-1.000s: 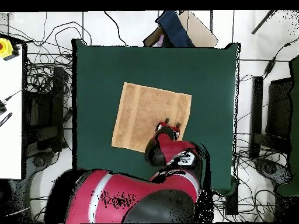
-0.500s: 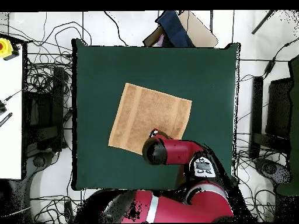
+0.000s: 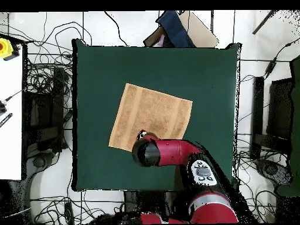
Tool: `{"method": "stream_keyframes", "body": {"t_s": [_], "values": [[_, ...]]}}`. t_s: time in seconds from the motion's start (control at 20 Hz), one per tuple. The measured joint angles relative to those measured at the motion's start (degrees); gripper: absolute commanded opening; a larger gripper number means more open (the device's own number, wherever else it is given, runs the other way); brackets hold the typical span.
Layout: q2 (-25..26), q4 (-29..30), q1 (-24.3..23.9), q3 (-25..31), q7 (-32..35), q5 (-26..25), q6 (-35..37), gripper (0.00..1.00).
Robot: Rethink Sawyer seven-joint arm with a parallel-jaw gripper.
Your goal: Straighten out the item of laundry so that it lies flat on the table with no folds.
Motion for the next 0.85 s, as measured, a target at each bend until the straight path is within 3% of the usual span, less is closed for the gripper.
{"method": "stream_keyframes", "body": {"t_s": [0.1,0.45,0.85], "values": [[-1.16,0.6,-0.38,0.72,0.0,0.0,0.89,1.0],[-12.81,5.67,-3.31,4.86,0.0,1.56,13.17,1.0],[-22.01,7.16,-6.01,5.98,-0.01,1.5,23.27,1.0]]}}
